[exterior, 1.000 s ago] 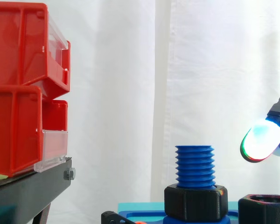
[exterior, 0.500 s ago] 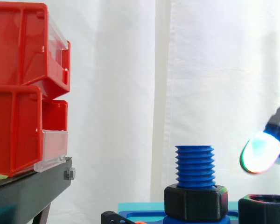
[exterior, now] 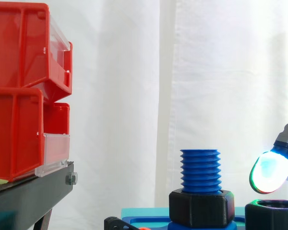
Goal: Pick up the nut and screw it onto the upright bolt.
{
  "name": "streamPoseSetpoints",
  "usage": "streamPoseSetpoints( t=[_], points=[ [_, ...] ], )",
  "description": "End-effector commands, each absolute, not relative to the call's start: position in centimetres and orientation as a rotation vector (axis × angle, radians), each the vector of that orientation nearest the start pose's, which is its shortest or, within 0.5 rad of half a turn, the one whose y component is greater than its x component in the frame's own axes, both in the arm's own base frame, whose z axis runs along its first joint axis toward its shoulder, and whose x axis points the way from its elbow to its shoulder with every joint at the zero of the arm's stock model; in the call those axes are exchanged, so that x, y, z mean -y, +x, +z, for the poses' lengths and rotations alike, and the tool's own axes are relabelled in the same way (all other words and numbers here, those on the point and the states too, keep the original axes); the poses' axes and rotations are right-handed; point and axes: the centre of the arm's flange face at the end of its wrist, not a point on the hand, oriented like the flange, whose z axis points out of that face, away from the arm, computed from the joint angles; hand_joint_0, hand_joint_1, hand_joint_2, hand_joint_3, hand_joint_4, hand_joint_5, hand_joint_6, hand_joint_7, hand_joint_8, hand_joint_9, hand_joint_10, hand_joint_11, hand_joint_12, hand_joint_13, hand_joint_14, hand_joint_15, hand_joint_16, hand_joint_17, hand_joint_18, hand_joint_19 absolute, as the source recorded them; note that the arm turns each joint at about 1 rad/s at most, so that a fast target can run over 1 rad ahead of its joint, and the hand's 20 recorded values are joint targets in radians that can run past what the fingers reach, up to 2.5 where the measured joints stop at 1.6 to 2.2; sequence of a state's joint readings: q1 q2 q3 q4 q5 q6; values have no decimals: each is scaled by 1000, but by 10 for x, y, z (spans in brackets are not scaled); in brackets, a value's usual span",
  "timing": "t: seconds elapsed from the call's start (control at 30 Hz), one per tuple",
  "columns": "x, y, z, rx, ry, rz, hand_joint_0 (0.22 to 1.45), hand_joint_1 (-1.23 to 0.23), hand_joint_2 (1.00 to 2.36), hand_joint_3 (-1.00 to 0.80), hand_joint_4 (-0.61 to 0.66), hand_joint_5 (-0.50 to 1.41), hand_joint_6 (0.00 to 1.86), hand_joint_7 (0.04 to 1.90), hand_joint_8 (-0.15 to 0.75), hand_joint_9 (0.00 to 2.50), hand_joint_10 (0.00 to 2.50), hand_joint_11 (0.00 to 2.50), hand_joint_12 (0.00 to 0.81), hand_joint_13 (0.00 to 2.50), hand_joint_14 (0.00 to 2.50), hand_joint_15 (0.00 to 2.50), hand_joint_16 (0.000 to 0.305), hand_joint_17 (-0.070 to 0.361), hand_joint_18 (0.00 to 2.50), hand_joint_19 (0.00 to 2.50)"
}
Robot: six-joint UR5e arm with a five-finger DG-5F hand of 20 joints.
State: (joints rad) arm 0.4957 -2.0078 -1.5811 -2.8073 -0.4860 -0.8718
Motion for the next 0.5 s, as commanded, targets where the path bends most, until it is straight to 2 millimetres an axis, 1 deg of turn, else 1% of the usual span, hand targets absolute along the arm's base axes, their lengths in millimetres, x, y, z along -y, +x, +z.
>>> streamPoseSetpoints(
  t=[0.0, 0.17, 0.2, 0.33, 0.37, 0.4, 0.47],
  points=[
    [-74, 607, 272, -1336, 919, 15, 395, -825, 1000, -500, 189, -300, 501, 675, 277, 0, 0, 0, 400, 0, 0, 0, 56, 125, 0, 0],
    [-72, 609, 270, -1327, 923, 22, 395, -817, 1000, -500, 194, -300, 501, 682, 282, 0, 0, 0, 400, 0, 0, 0, 55, 125, 0, 0],
    [-71, 611, 266, -1326, 925, 20, 394, -818, 1000, -500, 194, -300, 502, 683, 282, 0, 0, 0, 400, 0, 0, 0, 55, 125, 0, 0],
    [-68, 612, 266, -1318, 930, 20, 392, -809, 1000, -500, 197, -300, 502, 685, 284, 0, 0, 0, 400, 0, 0, 0, 56, 125, 0, 0],
    [-68, 616, 257, -1314, 929, 22, 392, -810, 1000, -500, 197, -300, 502, 688, 284, 0, 0, 0, 401, 0, 0, 0, 56, 125, 0, 0],
    [-69, 618, 255, -1313, 927, 26, 392, -809, 1000, -500, 197, -300, 502, 689, 284, 0, 0, 0, 399, 0, 0, 0, 56, 125, 0, 0],
    [-71, 623, 244, -1304, 928, 45, 391, -808, 1000, -500, 197, -300, 502, 688, 286, 0, 0, 0, 400, 0, 0, 0, 56, 125, 0, 0]
  ],
)
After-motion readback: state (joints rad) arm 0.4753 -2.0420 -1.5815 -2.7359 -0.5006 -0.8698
